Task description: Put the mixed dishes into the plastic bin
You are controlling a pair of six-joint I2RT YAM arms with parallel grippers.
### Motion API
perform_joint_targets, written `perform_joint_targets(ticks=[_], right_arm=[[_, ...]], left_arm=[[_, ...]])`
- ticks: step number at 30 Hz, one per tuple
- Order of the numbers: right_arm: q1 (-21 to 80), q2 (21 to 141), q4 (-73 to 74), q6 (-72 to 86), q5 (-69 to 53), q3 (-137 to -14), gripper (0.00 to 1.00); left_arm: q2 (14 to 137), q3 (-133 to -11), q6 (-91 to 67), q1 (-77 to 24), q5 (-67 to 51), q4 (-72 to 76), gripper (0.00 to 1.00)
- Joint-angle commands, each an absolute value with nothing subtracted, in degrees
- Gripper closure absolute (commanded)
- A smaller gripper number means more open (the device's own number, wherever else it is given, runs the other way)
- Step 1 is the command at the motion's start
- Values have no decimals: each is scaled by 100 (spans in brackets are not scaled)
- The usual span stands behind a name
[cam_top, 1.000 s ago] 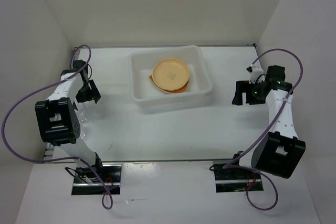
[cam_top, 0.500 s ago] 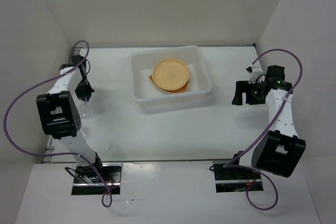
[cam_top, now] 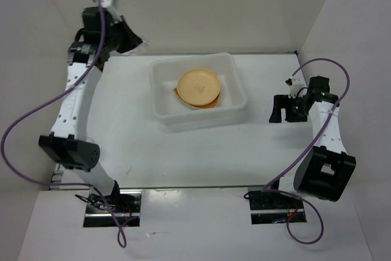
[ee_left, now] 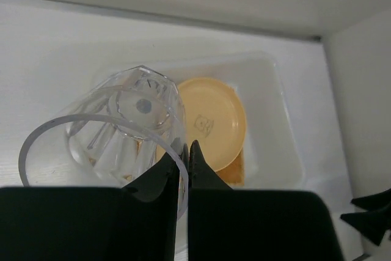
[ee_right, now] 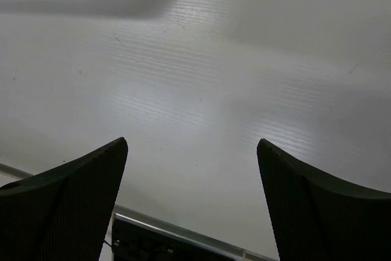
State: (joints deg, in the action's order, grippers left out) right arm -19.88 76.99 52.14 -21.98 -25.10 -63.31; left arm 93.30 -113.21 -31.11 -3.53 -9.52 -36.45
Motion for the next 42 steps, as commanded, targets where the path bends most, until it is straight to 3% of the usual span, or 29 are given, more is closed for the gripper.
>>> perform_joint_targets(ticks=[1,4,11,23,28,29,31,34,38,39,42], right_arm=[[-2021,7577,5106,-2259,-2619,-6337,9],[-2021,7427,5054,-2259,-2619,-6337,9],[-2136,7216,5054,-2259,-2619,-6284,9],[-2373,7163,5054,-2259,-2566,-6284,9],[-2373,7216,5054,-2259,-2566,-6284,9],[-2373,7216,5054,-2259,-2566,-6284,9],[-2373,7216,5054,-2259,-2566,-6284,9],[-2426,7269,5054,-2259,-2566,-6284,9],[-2426,7269,5054,-2259,-2566,-6284,9],[-2426,7269,5054,-2259,-2566,-6284,9],[-2426,7321,5054,-2259,-2566,-6284,9]], left_arm=[[10518,-12029,-2480,-1209,-459,-5040,100],[11678,-13242,-2031,-1808,121,-5998,100],[12865,-13675,-2145,-2328,1081,-6275,100],[13570,-13685,-2250,-2329,1468,-6381,100],[13693,-13570,-2250,-2329,1415,-6381,89],[13693,-13570,-2250,-2329,1467,-6329,82],[13693,-13570,-2250,-2329,1537,-6328,78],[13606,-13824,-2364,-2329,1678,-6476,61],[12983,-14755,-2680,-2329,2211,-6846,16],[12781,-14887,-2750,-2390,2467,-6847,0],[11981,-14959,-2944,-2479,3470,-6847,0]])
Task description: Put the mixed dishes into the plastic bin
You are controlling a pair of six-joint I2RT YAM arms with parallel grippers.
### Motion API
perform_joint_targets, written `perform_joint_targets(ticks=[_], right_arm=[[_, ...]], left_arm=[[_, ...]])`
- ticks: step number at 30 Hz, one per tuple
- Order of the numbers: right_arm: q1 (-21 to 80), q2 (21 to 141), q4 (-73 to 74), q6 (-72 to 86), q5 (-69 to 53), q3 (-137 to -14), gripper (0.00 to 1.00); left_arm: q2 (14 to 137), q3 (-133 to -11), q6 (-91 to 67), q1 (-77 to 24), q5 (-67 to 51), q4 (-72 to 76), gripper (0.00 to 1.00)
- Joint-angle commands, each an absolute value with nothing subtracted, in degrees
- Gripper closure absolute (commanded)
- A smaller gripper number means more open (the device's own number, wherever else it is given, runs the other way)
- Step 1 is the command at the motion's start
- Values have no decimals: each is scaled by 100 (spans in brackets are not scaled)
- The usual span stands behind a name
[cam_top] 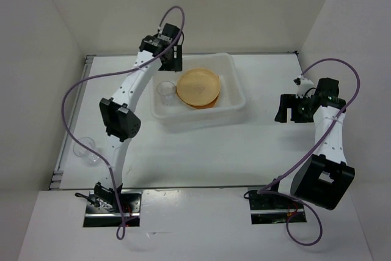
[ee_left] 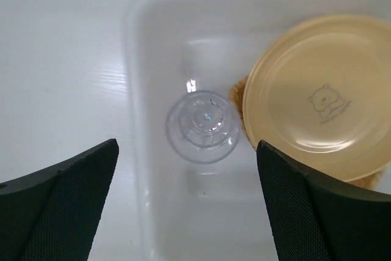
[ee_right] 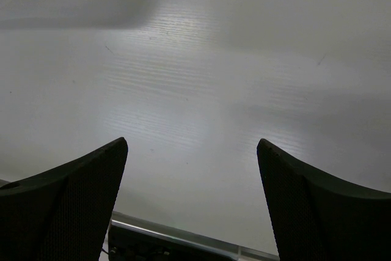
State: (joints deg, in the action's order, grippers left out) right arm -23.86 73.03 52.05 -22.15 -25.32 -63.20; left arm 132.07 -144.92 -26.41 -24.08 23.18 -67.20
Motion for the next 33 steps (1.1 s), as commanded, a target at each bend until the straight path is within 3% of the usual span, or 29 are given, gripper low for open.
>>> perform_joint_targets(ticks=[1,5,10,14,24,33], right_arm=[[-2426,7321,5054,-2259,-2566,-6284,9],[-2426,7321,5054,-2259,-2566,-6284,9],[-2426,7269,5001,-2259,-2566,-6284,9],[-2426,7216,5001,-2259,-2566,-6284,9],[-2426,7550,5001,-2364,-2786,-6284,9],[-2426,7550,5001,-2364,-2839,-6284,9]], left_arm=[[11588,-14802,-3144,-2374,3628,-6908,0],[10514,-12732,-3744,-1645,4157,-6699,0],[8169,-8940,-3569,-513,2833,-5698,0],[6620,-7544,-3428,-79,2268,-5106,0],[6398,-6689,-4324,184,2891,-5879,0],[7162,-6697,-4438,554,3067,-5907,0]])
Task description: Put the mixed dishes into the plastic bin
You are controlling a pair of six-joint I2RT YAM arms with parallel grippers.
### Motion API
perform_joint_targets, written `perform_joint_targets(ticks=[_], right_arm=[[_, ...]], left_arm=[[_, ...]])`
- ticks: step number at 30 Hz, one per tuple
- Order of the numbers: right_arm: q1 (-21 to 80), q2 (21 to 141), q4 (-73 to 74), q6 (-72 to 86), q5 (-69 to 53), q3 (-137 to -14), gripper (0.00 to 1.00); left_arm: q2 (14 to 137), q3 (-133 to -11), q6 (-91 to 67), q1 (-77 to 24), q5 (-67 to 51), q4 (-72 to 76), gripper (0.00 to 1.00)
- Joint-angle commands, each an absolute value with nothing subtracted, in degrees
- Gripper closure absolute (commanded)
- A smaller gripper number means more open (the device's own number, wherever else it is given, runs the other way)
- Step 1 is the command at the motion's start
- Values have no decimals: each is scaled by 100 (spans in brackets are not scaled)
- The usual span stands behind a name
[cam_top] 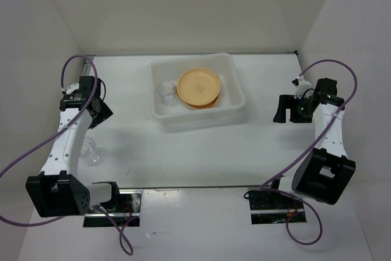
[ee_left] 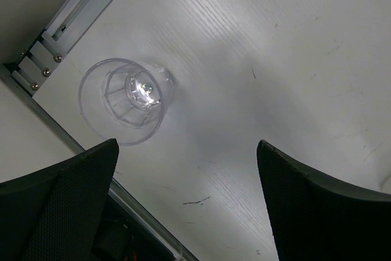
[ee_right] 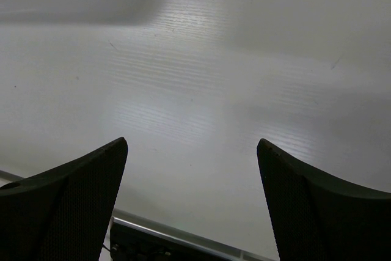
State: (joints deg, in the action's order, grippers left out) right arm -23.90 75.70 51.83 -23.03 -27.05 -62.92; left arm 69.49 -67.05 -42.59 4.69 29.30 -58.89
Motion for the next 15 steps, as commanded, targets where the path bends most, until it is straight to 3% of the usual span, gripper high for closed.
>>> perform_joint_targets(ticks=[1,15], right_arm=[[-2426,7550,5001,-2364,-2839,-6284,9],[-2426,7550,5001,-2364,-2734,-6284,9]], left_arm=[[7215,-6636,-4438,615,3067,-5845,0],[8708,-6390,-4430,1107,2417,-5045,0]])
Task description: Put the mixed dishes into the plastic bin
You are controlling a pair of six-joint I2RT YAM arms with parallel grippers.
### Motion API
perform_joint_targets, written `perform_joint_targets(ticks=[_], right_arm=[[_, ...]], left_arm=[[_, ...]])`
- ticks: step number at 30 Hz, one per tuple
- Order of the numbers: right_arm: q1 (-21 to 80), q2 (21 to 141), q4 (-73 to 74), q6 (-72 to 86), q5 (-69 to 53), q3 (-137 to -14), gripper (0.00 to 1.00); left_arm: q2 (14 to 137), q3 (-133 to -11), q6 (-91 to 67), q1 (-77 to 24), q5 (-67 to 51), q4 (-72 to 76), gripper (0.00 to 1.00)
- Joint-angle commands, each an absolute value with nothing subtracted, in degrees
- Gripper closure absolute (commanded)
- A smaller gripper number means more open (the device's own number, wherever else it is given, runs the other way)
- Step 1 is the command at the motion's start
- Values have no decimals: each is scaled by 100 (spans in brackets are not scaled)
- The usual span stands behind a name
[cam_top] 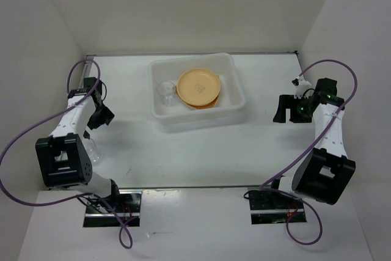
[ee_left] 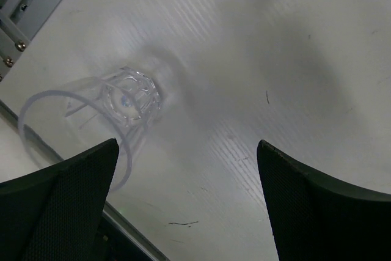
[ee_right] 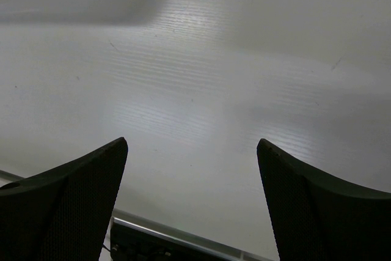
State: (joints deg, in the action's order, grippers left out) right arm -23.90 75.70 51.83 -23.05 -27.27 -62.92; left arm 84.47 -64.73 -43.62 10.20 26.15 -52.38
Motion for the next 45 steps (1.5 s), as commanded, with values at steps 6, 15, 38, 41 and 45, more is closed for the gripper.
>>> perform_joint_targets(ticks=[6,15,38,41,45], right_arm=[[-2478,7603,5001,-2312,-2681,-6284,9],[-2479,7550,5001,-2312,-2628,-6284,9],[-2479,7611,5001,-2259,-2575,-6284,9],[-2479,7611,5001,-2259,-2575,-6284,9],[-2531,7550,5001,-2259,-2575,-6284,9]], left_arm=[[8833,-6267,-4491,1160,2355,-4878,0],[9166,-6100,-4491,1222,2347,-4624,0],[7284,-7750,-4027,239,-1791,-2135,100],[8391,-8997,-3131,-578,-1391,-3456,100],[9851,-10509,-2216,-1957,452,-4937,100]])
